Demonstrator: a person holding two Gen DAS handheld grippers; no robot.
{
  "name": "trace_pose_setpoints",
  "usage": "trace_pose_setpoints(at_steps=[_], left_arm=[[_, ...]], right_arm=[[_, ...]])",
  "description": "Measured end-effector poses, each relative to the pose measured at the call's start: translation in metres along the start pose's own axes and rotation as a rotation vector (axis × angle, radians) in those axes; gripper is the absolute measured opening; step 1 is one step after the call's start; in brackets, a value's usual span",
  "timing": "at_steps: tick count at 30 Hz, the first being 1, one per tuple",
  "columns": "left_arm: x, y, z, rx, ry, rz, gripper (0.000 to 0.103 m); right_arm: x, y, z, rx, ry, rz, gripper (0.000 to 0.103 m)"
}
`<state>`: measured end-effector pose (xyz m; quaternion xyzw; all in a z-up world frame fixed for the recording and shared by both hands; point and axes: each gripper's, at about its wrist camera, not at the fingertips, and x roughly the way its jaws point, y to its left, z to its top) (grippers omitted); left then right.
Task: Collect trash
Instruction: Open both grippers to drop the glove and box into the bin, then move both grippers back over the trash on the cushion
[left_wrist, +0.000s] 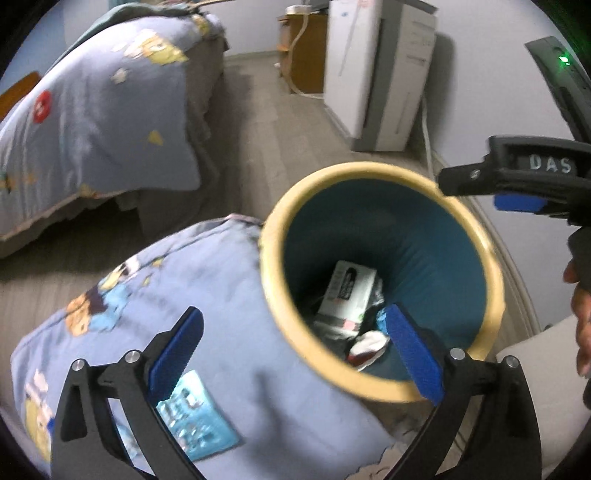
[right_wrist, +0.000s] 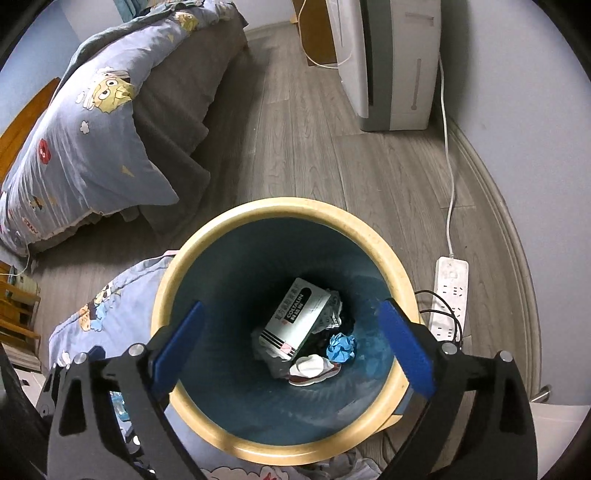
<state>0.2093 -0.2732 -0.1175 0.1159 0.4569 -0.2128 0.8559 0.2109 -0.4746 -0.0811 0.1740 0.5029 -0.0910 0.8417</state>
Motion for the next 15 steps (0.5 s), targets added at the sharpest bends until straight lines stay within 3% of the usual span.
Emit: trace_pose_setpoints(at_steps=[2, 5, 7, 12, 15], left_arm=[[-0.006, 0.005, -0.006, -0.009, 0.004, 0.03, 0.098], [-0.026, 0.012, -0.015, -0.011, -0.049, 0.046, 0.098], [-0.043, 0.017, -0.02, -0.004, -0.078, 0.019, 0.098], [-0.087, 0.035, -0.031, -0.007, -0.145, 0.072, 0.098], [-0.112, 0.055, -0.037, -0.023, -0.128, 0.086, 0.098]], right_arm=[[-0.001, 0.003, 0.0, -0.007, 0.0, 0.003, 0.093], [-0.004, 0.01, -0.001, -0.021, -0.005, 0.004, 0.093], [-0.007, 0.016, -0.002, -0.034, -0.011, 0.002, 0.093], [-0.012, 0.034, -0.004, -0.072, -0.011, 0.002, 0.093], [-0.016, 0.048, -0.006, -0.097, -0.015, 0.005, 0.093]])
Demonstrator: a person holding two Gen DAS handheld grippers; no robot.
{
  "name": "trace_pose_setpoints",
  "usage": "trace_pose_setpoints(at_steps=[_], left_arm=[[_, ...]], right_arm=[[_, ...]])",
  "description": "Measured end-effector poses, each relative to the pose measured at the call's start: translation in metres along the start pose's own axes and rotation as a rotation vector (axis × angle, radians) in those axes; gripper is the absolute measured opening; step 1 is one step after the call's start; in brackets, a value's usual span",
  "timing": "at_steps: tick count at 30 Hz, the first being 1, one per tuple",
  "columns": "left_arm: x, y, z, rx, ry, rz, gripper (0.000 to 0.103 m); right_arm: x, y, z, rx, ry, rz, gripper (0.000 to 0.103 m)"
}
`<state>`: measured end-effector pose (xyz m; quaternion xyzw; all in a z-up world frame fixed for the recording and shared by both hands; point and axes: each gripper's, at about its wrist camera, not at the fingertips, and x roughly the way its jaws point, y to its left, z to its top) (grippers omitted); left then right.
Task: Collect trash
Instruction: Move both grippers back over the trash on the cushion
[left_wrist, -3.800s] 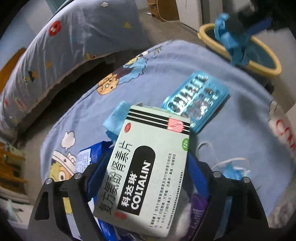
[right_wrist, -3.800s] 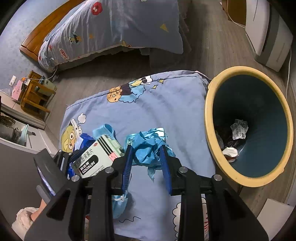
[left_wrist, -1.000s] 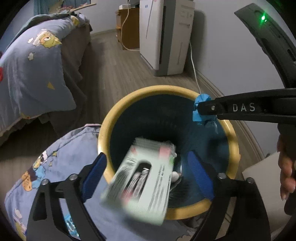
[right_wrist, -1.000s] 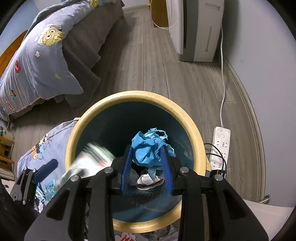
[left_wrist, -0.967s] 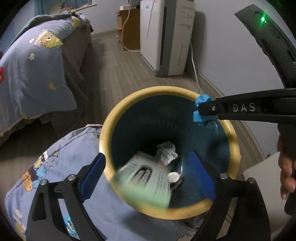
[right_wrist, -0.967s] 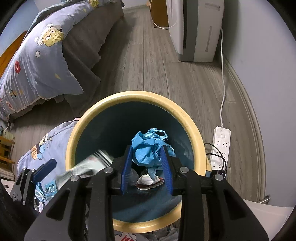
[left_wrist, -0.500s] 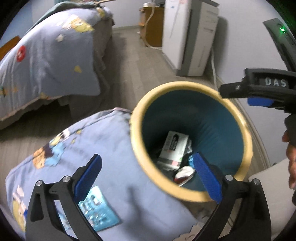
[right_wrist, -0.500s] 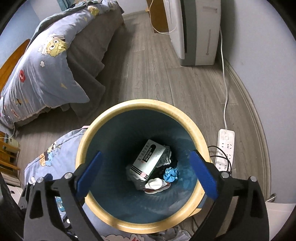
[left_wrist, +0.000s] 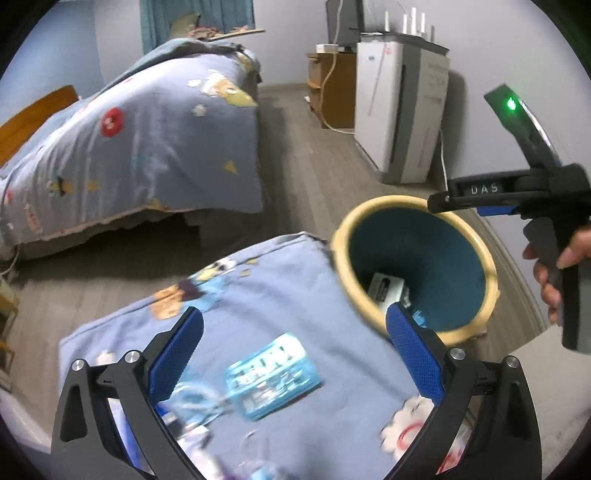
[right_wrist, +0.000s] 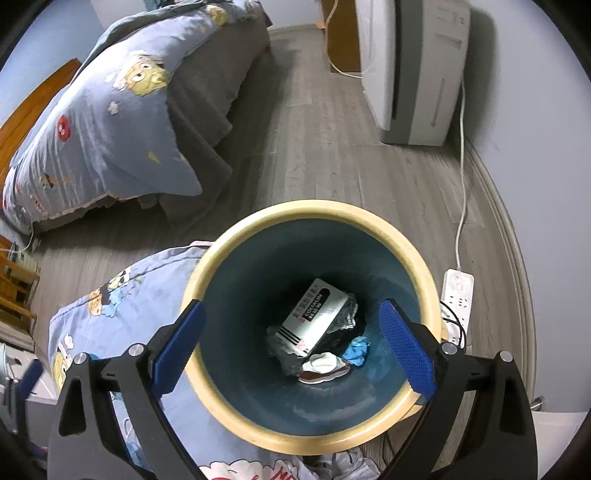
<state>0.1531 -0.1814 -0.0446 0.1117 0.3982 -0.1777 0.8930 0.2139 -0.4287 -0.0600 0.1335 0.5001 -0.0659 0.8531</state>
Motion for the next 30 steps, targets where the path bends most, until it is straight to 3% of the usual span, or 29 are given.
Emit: trace_pose_setpoints(at_steps=[3, 8, 11, 14, 18, 21, 24, 30], left_arm=[[-0.026, 0.031, -0.006, -0.036, 0.023, 0.031, 0.098], [-0.07, 0.084, -0.026, -0.041, 0.016, 0.165, 0.098], [-0.092, 0.108, -0.043, -0.06, 0.032, 0.202, 0.098], [-0.106, 0.127, -0.059, -0.107, 0.053, 0.185, 0.098], [-0.13, 0.16, -0.093, -0.217, 0.04, 0.226, 0.098], [-0.14, 0.18, -0.107, -0.305, 0.011, 0.188, 0.098], [-0.145, 0.19, -0.118, -0.316, -0.011, 0.196, 0.098], [-0.145, 0.203, -0.142, -0.342, 0.017, 0.195, 0.098]], right_arm=[[-0.006, 0.017, 0.0, -0.035, -0.006, 0.007, 0.093], [-0.023, 0.058, -0.006, -0.146, -0.029, 0.016, 0.097], [-0.035, 0.087, -0.015, -0.213, -0.031, 0.032, 0.097], [-0.049, 0.112, -0.026, -0.255, -0.04, 0.079, 0.097], [-0.067, 0.147, -0.044, -0.324, -0.054, 0.085, 0.097], [-0.076, 0.175, -0.062, -0.371, -0.057, 0.095, 0.097], [-0.08, 0.192, -0.076, -0.376, -0.051, 0.118, 0.097], [-0.079, 0.23, -0.113, -0.407, -0.026, 0.116, 0.097]])
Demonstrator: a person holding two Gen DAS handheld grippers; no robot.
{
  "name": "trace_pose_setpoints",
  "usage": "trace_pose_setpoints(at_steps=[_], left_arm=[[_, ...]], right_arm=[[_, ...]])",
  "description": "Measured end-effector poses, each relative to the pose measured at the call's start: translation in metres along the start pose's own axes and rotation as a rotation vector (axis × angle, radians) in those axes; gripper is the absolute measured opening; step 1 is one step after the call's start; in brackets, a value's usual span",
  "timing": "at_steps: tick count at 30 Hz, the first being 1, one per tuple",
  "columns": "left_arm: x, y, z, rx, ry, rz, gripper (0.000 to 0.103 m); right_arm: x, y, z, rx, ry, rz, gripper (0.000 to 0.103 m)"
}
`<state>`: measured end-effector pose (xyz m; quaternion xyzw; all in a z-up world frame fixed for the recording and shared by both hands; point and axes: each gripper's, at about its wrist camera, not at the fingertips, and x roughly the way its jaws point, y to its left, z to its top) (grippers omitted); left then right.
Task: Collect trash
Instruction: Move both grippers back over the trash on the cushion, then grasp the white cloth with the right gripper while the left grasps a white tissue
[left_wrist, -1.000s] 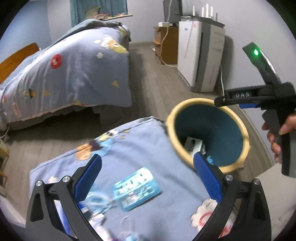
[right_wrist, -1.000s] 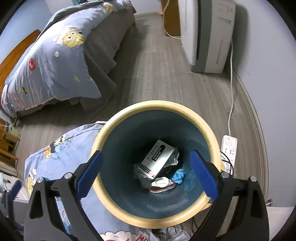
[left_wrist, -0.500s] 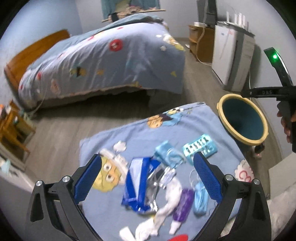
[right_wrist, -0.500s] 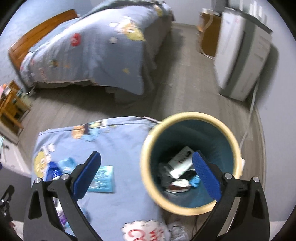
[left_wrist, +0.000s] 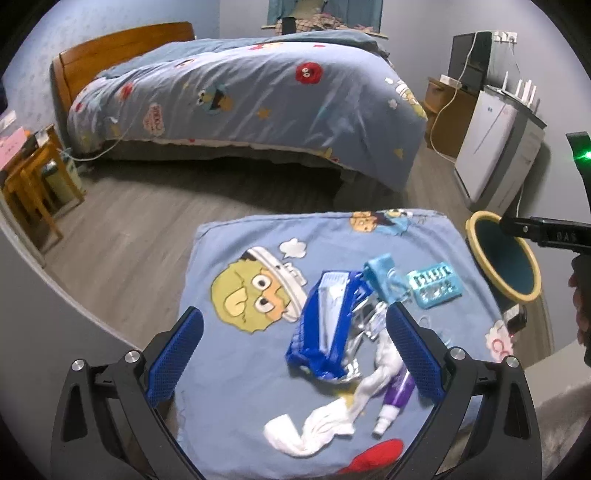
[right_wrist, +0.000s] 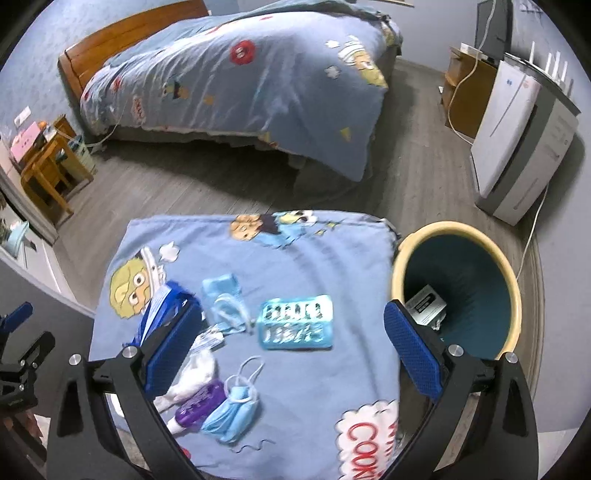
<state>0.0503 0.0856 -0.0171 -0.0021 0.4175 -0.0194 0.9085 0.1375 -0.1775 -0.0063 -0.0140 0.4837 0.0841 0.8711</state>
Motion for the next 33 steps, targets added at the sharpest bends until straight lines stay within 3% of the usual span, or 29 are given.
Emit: trace_pose_setpoints(at_steps=[4, 7, 10, 17, 26, 28, 31, 33], left_arm=[[0.004, 0.003, -0.014, 0.002, 0.01, -0.016, 0.098], [0.004, 0.01, -0.024, -0.095, 0.013, -0.074, 0.098], [0.003, 0.009, -0.04, -0.134, 0.007, -0.05, 0.098], [0.03, 0.003, -0.077, -0.036, 0.116, 0.022, 0.097], [0.058, -0.004, -0.105, 0.058, 0.217, 0.002, 0.093], [0.064, -0.002, -0.112, 0.069, 0.255, -0.006, 0.082], [0.074, 0.004, -0.123, 0.075, 0.321, -0.001, 0.074], [0.078, 0.007, -0.127, 0.07, 0.341, -0.002, 0.071]], right_arm=[[0.01, 0.022, -0.018, -0.01, 0.041, 0.011, 0.097], [0.018, 0.035, -0.032, -0.001, 0.072, 0.012, 0.097], [0.021, 0.045, -0.04, 0.008, 0.086, 0.034, 0.097], [0.031, 0.063, -0.045, -0.019, 0.111, 0.03, 0.097], [0.042, 0.08, -0.041, -0.016, 0.14, 0.061, 0.097], [0.048, 0.088, -0.043, -0.03, 0.16, 0.068, 0.097], [0.057, 0.093, -0.046, -0.018, 0.191, 0.087, 0.097], [0.066, 0.096, -0.051, -0.005, 0.226, 0.098, 0.088]])
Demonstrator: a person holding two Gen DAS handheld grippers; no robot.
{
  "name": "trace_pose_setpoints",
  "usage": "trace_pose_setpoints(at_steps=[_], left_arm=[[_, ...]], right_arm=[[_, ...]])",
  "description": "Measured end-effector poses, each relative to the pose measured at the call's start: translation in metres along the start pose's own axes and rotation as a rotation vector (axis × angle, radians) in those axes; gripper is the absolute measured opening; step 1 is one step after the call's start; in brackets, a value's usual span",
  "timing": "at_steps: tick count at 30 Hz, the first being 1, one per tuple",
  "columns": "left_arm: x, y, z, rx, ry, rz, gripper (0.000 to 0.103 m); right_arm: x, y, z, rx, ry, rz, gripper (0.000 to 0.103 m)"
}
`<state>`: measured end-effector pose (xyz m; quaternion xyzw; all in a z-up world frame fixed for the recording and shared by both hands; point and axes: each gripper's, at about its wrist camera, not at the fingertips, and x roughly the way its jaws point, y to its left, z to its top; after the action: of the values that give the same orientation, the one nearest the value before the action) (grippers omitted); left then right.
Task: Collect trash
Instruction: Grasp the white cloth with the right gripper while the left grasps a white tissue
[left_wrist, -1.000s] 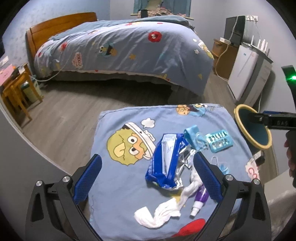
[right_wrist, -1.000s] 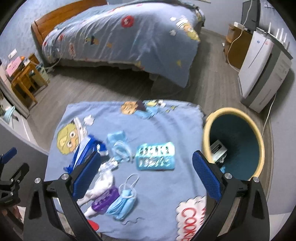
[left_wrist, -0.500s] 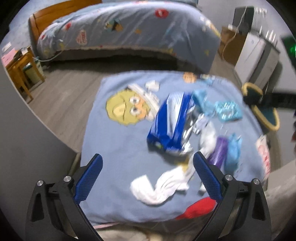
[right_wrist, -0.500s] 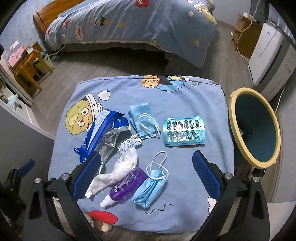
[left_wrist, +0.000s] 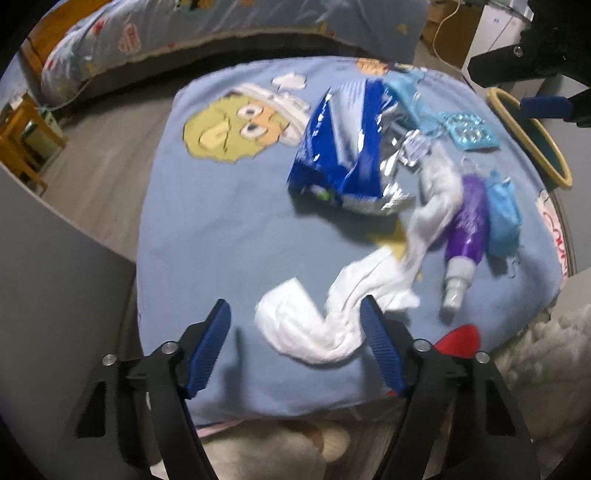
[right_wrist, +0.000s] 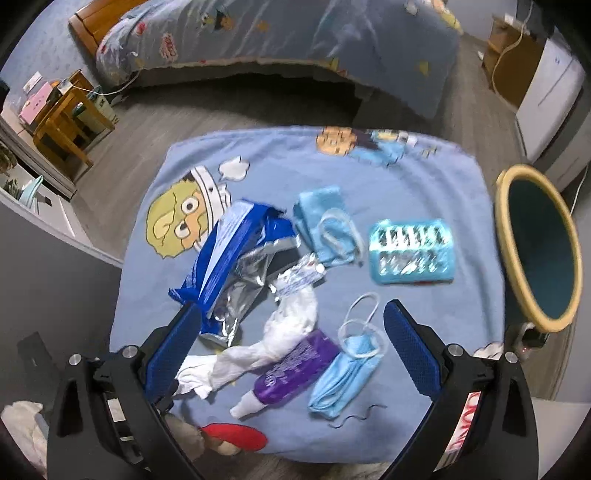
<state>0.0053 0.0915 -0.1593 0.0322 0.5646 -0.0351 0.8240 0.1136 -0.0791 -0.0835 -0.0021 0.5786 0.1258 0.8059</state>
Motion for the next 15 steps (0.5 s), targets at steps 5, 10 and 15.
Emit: trace_pose_setpoints(at_steps=[5, 10, 15], left_arm=[[0.006, 0.001, -0.001, 0.006, 0.02, -0.023, 0.064], [0.012, -0.001, 0.002, 0.021, 0.044, -0.044, 0.04], [0.012, 0.006, 0.007, 0.008, 0.037, -0.024, 0.027]], right_arm=[[0.03, 0.009, -0.008, -0.023, 0.088, -0.01, 0.068], [0.046, 0.01, -0.01, -0.048, 0.118, -0.044, 0.057], [0.058, 0.007, -0.008, -0.041, 0.135, -0.058, 0.045]])
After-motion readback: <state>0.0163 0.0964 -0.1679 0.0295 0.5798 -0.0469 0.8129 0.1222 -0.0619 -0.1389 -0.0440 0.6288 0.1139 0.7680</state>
